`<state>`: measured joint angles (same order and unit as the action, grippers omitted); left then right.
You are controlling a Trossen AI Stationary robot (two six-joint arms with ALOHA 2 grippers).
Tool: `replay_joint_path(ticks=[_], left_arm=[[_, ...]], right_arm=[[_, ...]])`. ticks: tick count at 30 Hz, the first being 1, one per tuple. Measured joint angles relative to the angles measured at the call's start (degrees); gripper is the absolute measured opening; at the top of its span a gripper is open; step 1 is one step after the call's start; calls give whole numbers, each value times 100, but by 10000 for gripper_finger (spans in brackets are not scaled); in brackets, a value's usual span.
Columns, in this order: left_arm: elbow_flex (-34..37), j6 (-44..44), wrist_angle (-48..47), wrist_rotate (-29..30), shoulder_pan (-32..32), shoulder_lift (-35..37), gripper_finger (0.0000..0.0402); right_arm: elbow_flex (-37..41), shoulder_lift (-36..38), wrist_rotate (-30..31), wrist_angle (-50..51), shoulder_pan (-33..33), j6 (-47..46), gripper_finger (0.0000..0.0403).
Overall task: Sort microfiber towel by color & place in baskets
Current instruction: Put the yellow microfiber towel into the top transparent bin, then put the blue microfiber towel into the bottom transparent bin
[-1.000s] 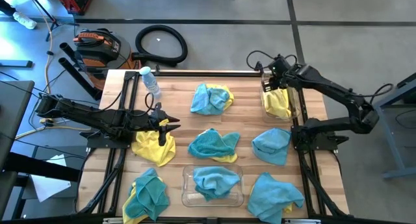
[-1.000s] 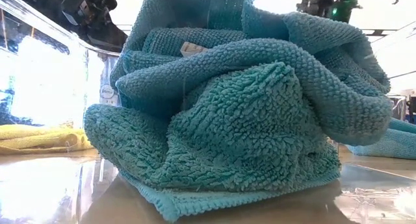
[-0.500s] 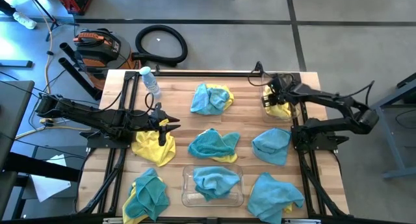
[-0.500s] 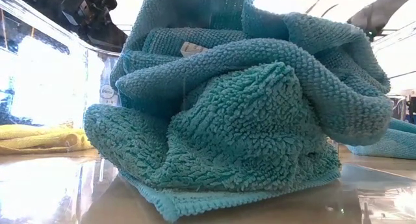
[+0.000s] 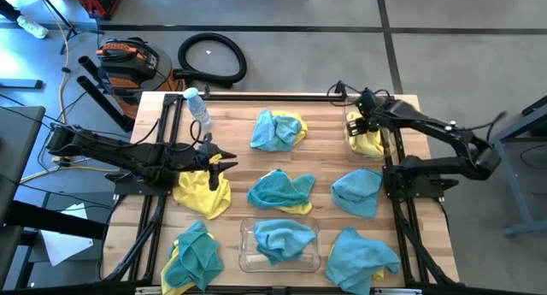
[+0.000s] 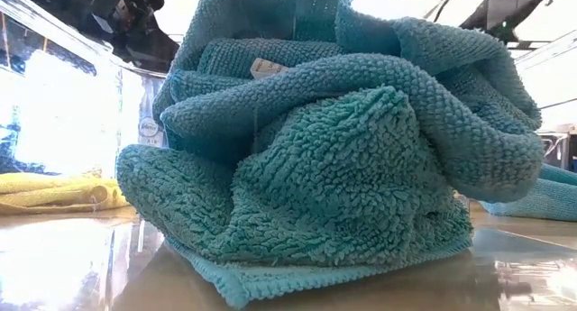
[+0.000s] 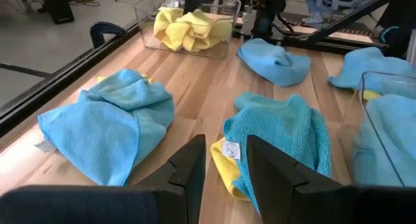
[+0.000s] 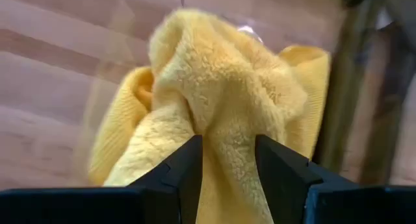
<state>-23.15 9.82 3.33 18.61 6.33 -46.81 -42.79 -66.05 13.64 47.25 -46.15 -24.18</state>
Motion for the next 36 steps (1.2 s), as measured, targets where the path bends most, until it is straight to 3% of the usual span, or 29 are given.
replay_joint_path(ticks=[8, 16, 21, 26, 31, 36], left_arm=[[-14, 0, -44, 2, -48, -2, 99], [-15, 0, -40, 2, -48, -2, 99], [-16, 0, -30, 4, -46, -2, 99], [-18, 2, 233, 34, -41, -3, 99], [-23, 5, 479, 7, 119, -94, 99], [-188, 79, 264, 309, 448, -471, 99]], right_arm=[[-426, 1109, -54, 815, 1, 209, 128], [-219, 2620, -676, 1279, 738, 377, 9], [482, 3322, -971, 698, 1571, -14, 16], [1332, 3541, -1215, -611, 2541, -106, 4], [1821, 3465, -852, -1931, 3406, -90, 1], [1887, 3319, -389, -2345, 4066, -151, 1]])
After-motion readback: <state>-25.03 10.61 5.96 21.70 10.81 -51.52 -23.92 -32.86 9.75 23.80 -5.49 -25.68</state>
